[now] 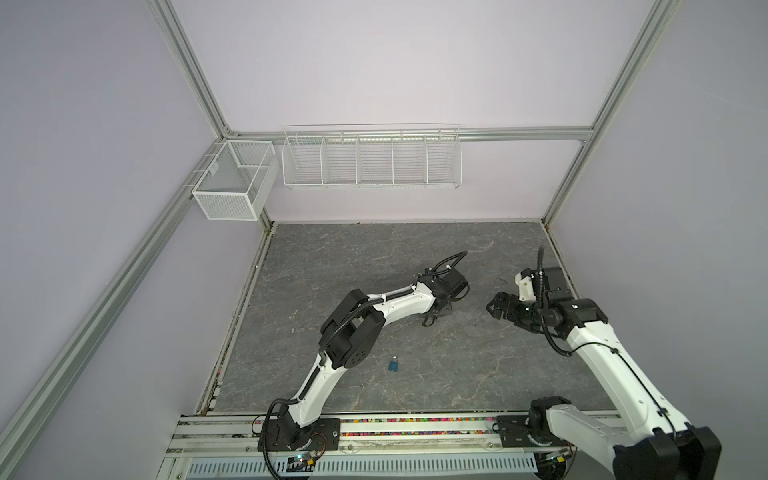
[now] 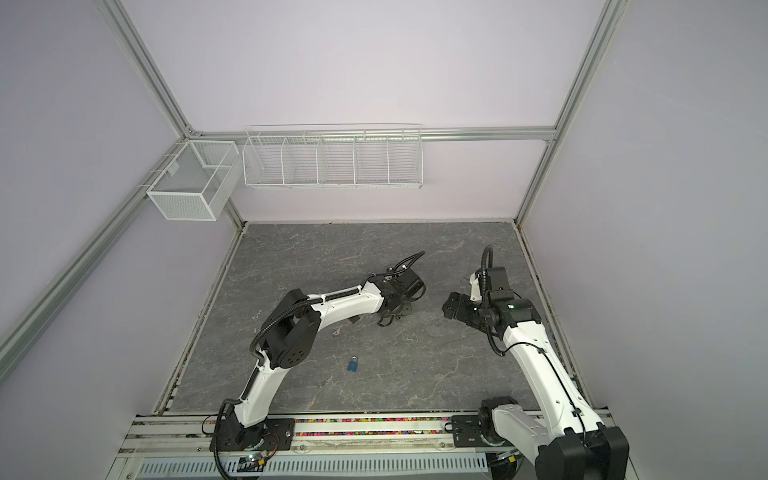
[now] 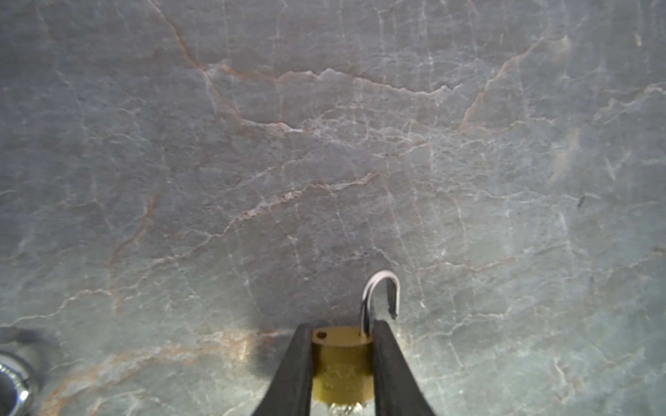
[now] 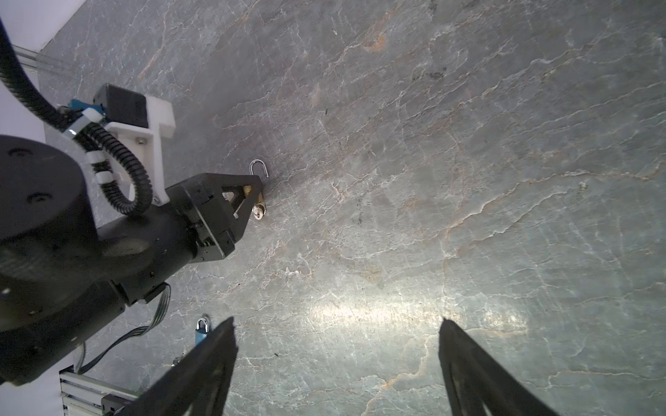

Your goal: Unlock with the key

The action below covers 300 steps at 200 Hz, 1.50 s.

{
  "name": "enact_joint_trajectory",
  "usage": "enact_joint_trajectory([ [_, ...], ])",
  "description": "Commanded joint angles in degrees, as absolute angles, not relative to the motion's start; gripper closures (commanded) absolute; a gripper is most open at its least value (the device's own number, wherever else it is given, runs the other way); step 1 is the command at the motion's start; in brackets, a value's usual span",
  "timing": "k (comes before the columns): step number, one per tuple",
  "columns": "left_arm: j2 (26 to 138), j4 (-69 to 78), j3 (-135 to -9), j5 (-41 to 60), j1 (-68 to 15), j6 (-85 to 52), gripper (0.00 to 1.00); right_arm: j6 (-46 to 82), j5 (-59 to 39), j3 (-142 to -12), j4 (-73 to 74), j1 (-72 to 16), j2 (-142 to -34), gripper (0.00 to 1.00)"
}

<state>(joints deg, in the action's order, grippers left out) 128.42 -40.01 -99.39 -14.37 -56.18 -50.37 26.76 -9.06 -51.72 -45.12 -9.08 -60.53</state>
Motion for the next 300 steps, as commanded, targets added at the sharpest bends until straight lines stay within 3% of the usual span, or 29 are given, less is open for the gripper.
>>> enact_joint_trajectory([
  [1,129.73,-42.63,-100.72,-13.64,-55.82,-50.88,0.71,25.89,-9.67,-50.76,-45.59,-8.88,-59.39,0.11],
  [84,125.08,-40.23,-98.3,-12.51,-55.2,-51.61,0.59,24.7,-9.83,-52.53,-48.63,-8.98,-57.23,0.11],
  [144,110.69,-35.52,-89.1,-14.2,-54.93,-50.55,0.57,22.85,-11.05,-55.43,-51.83,-11.42,-57.82,0.11],
  [232,79.36,-28.33,-63.01,-20.82,-54.76,-46.07,0.56,28.74,-5.73,-53.94,-49.36,-30.27,-58.01,0.09],
  [300,59.93,-31.55,-48.24,-23.92,-54.06,-45.91,0.54,34.24,0.24,-52.3,-40.35,-47.85,-62.92,0.05],
])
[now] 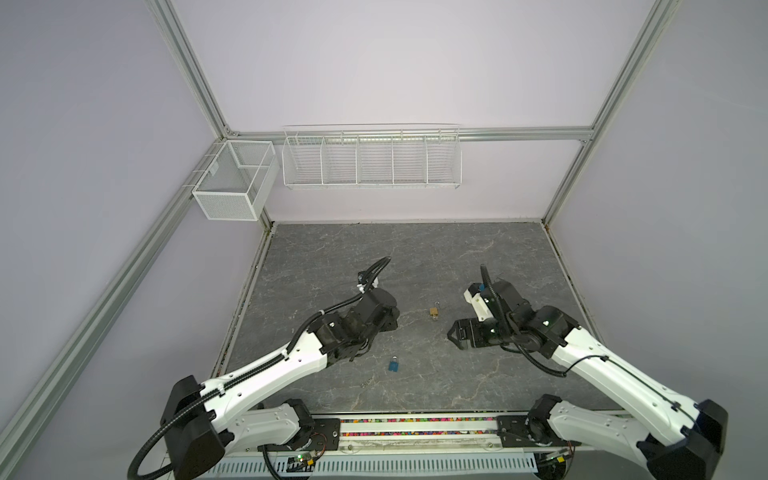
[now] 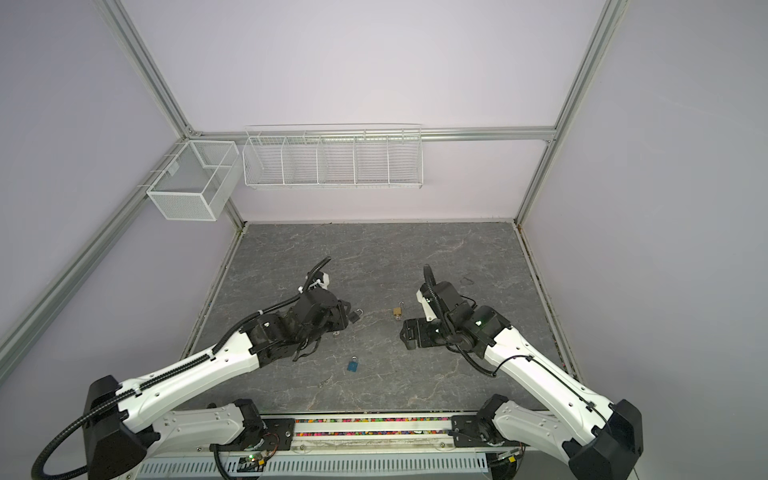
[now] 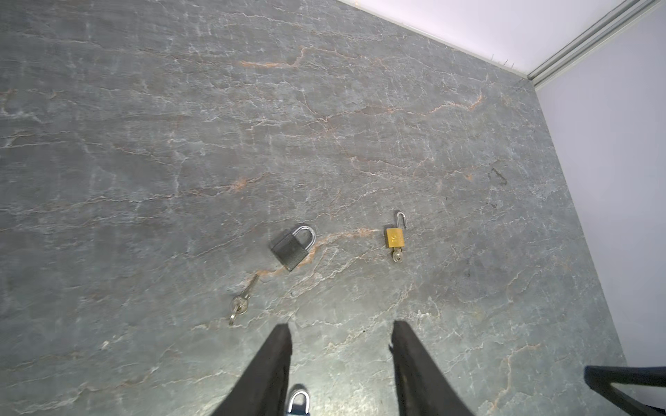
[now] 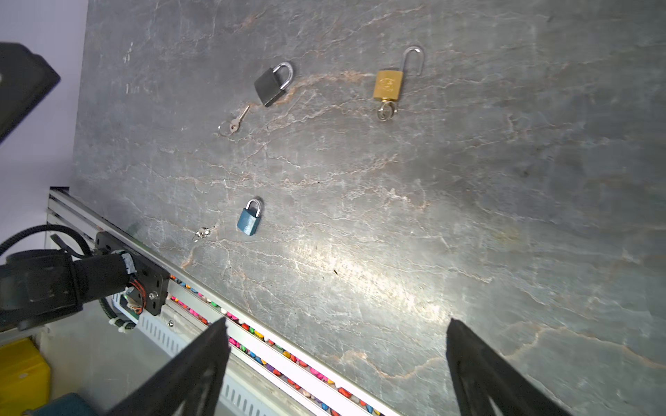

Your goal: Unlock with the key

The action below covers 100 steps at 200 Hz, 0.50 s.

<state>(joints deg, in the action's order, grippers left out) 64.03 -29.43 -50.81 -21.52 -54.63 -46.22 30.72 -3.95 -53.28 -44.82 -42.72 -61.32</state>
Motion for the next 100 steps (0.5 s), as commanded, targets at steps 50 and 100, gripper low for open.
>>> enact_joint_trajectory([
  [50,48.18,-34.02,-40.85,-23.04,-53.88,-47.91,0.53,40.75,7.55,-53.29,-35.59,-60.52,-70.57,0.03],
  [100,41.47,-42.79,-39.37,-26.63,-53.79,-53.4,0.53,48.6,8.93,-57.11,-29.04,-68.64,-82.18,0.02],
])
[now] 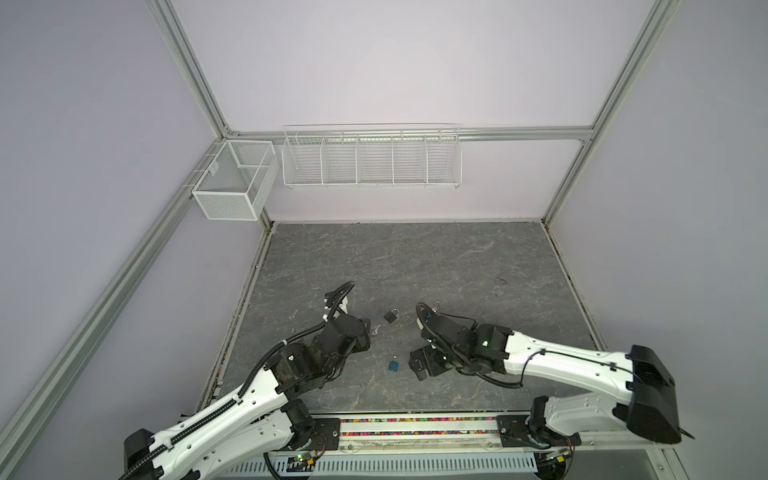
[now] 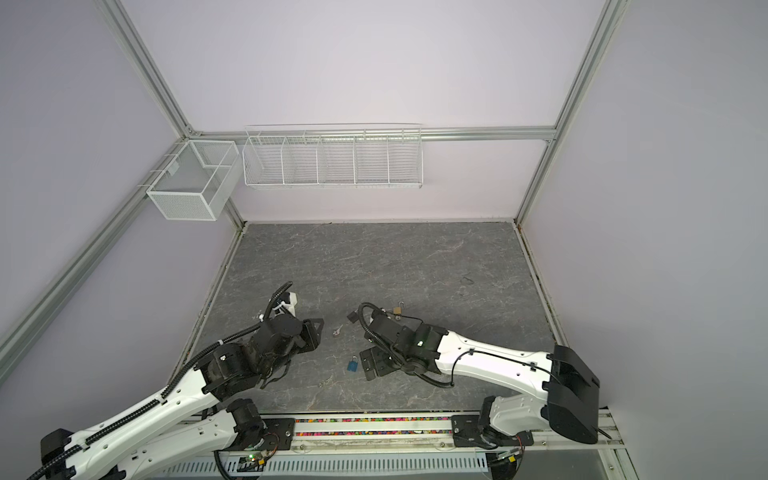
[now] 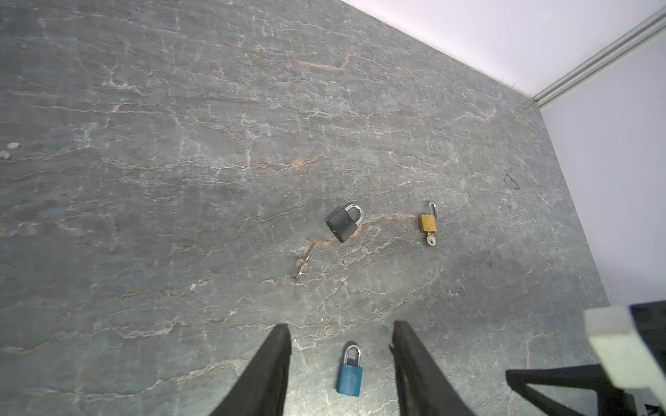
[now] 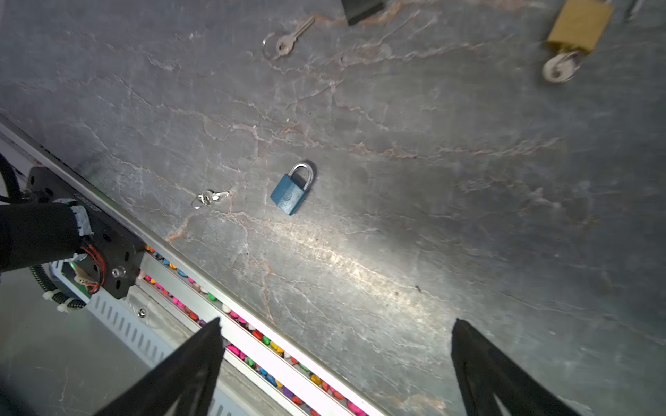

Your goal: Unlock with the key

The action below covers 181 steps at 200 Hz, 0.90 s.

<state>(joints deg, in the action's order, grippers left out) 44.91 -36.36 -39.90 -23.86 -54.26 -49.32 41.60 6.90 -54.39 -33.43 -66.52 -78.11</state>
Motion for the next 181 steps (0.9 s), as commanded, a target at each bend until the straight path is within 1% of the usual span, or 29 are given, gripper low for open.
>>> enact_joint_trajectory([
  [1,41.3,-42.93,-39.37,-26.67,-53.79,-53.51,0.53,48.84,8.82,-57.3,-28.75,-68.86,-82.55,0.02],
  [19,38.97,-45.29,-39.14,-27.11,-53.79,-55.96,0.53,49.29,9.16,-59.0,-25.86,-71.08,-85.77,0.05],
  [38,36.8,-48.59,-39.66,-28.23,-53.54,-58.13,0.53,50.79,10.15,-62.62,-26.61,-72.89,-90.06,0.15],
  [46,36.42,-50.21,-40.4,-28.58,-53.16,-58.57,0.51,51.42,10.15,-63.87,-27.03,-73.39,-91.4,0.15],
  [75,35.78,-53.23,-42.96,-26.99,-50.11,-57.06,0.51,52.69,10.74,-67.58,-26.8,-75.82,-96.11,0.19],
  [96,35.77,-55.41,-44.23,-26.98,-47.82,-56.87,0.51,54.13,9.86,-70.12,-27.24,-76.31,-99.91,0.23],
  [110,35.69,-56.14,-44.73,-26.77,-45.82,-56.07,0.51,54.33,9.5,-71.48,-26.83,-76.97,-101.77,0.26],
  [126,35.68,-56.12,-45.03,-25.71,-43.0,-54.43,0.5,54.98,10.32,-74.25,-28.77,-77.82,-104.4,0.32],
  [155,35.95,-55.49,-44.82,-21.79,-36.95,-52.59,0.51,57.09,10.35,-77.69,-31.59,-79.35,-108.76,0.39],
  [181,34.58,-54.94,-43.97,-19.77,-32.76,-51.57,0.51,58.68,10.22,-80.14,-32.64,-80.02,-112.47,0.47],
])
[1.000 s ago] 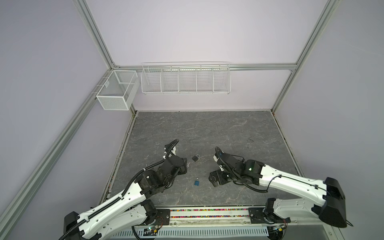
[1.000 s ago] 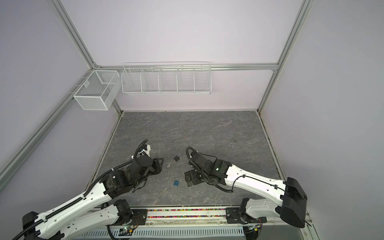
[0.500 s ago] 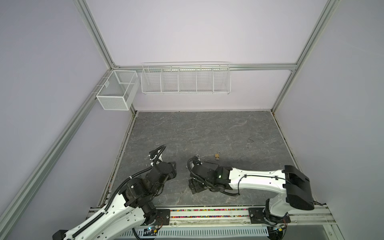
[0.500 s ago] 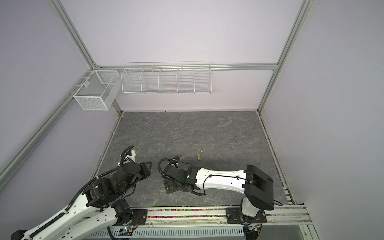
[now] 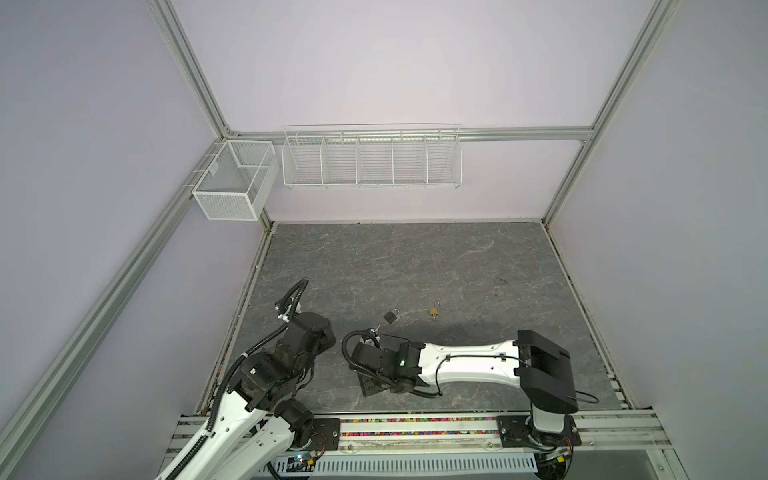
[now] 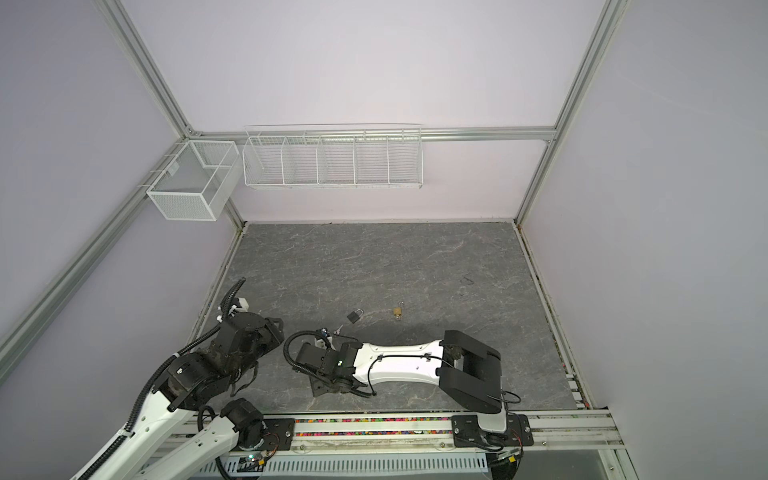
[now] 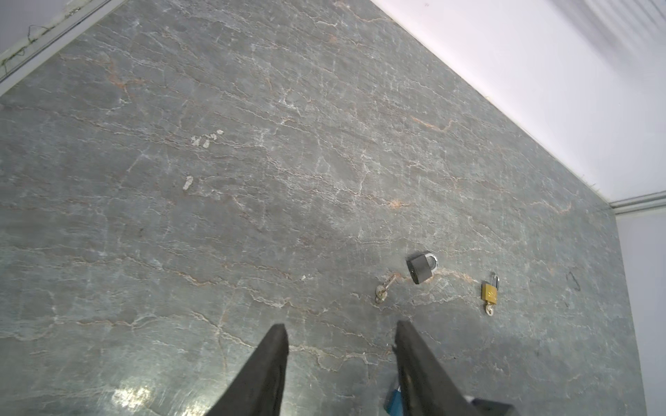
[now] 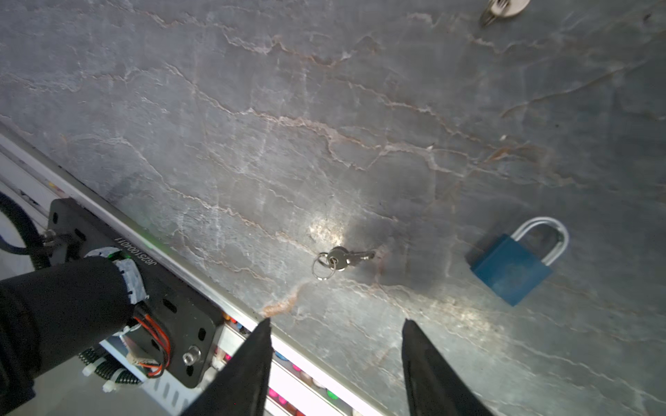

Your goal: Unlock with the key

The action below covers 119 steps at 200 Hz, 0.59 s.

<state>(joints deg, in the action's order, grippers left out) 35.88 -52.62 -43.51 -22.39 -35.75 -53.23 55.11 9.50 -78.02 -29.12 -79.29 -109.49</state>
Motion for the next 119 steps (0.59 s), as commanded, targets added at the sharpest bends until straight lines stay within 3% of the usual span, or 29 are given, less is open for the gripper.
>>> enact_joint_trajectory([
  [1,34.52,-54.94,-43.96,-19.68,-32.64,-51.49,0.51,58.69,10.21,-80.28,-32.67,-80.0,-112.66,0.48],
  [48,32.11,-55.62,-42.29,-19.65,-29.44,-51.81,0.51,58.36,10.91,-85.61,-35.76,-80.5,-118.08,0.58],
  [119,30.08,-57.35,-42.49,-22.58,-29.27,-53.32,0.51,56.28,14.41,-91.79,-42.39,-80.77,-123.62,0.6],
])
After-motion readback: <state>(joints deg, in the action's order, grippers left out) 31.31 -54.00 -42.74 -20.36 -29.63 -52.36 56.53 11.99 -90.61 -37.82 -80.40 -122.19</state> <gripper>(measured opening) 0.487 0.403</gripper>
